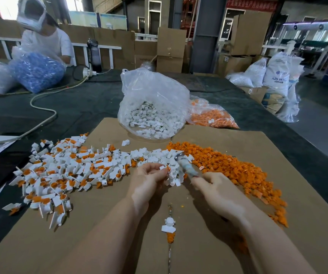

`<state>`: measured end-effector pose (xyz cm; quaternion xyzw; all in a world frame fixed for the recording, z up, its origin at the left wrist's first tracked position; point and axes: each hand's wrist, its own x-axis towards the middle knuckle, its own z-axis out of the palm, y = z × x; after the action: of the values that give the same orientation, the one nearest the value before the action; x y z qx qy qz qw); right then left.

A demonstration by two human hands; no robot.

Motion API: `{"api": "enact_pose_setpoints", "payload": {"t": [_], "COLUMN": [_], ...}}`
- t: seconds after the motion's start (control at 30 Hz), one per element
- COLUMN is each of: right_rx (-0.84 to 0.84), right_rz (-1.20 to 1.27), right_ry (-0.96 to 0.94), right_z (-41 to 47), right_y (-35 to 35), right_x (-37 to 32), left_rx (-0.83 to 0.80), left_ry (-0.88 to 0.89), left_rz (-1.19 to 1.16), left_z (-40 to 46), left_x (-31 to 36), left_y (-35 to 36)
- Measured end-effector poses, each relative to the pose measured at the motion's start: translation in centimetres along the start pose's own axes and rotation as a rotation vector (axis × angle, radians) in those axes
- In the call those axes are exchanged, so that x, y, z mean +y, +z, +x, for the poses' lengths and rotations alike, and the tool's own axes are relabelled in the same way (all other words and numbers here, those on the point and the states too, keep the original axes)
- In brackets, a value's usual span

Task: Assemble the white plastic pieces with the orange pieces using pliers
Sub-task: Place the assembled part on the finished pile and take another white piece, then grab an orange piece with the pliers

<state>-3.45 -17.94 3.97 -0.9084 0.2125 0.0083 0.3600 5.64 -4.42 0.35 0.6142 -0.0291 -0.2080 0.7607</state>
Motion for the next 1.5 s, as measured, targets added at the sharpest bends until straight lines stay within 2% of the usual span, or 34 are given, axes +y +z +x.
{"api": "enact_pose_setpoints", "payload": {"t": [0.1, 0.17, 0.27, 0.5, 0.63, 0.83, 1.03, 1.1, 1.17, 1.27, 1.43, 1.5], "right_rx": [-0.185, -0.240, -0.274, -0.304, -0.188, -0.005, 0.208, 0.339, 0.496, 0.549, 0.596, 0.655], "right_rz": [0.163, 0.258, 0.311, 0.264, 0.154, 0.010, 0.027, -0.120, -0.359, -0.641, -0.666, -0.627], "right_ry": [0.031, 0.066, 0.092, 0.072, -0.025, -0.065, -0.053, -0.026, -0.027, 0.002, -0.014, -0.096], "right_z": [-0.4, -0.6, -0.7, -0.9, -0.9, -0.7, -0.5, -0.4, -0.2, 0.3, 0.5, 0.6], "right_y": [0.3, 0.5, 0.5, 0.8, 1.8, 2.9, 3.5, 3.0, 2.5, 2.3, 2.7, 3.0], "right_x": [-0.7, -0.9, -0.9, -1.2, -1.4, -0.7, 1.0, 1.6, 2.4, 4.1, 5.4, 4.9], "left_rx": [0.014, 0.031, 0.055, 0.082, 0.087, 0.112, 0.100, 0.096, 0.087, 0.049, 0.004, -0.026], "left_ry": [-0.010, -0.023, -0.028, -0.044, -0.053, -0.026, 0.008, 0.082, 0.180, 0.234, 0.284, 0.309], "left_rz": [0.000, 0.003, 0.028, 0.027, 0.009, 0.037, -0.009, 0.093, 0.292, 0.408, 0.506, 0.562], "left_z": [-0.1, -0.1, 0.0, 0.1, 0.0, 0.0, -0.2, -0.2, -0.2, -0.3, -0.1, 0.0], "left_x": [0.3, 0.3, 0.3, 0.1, 0.1, -0.2, -0.5, -0.9, -1.3, -1.8, -2.1, -2.1], "left_y": [0.0, -0.1, -0.3, -0.5, -0.7, -0.5, -0.7, -1.0, -1.3, -1.4, -1.4, -1.4]}}
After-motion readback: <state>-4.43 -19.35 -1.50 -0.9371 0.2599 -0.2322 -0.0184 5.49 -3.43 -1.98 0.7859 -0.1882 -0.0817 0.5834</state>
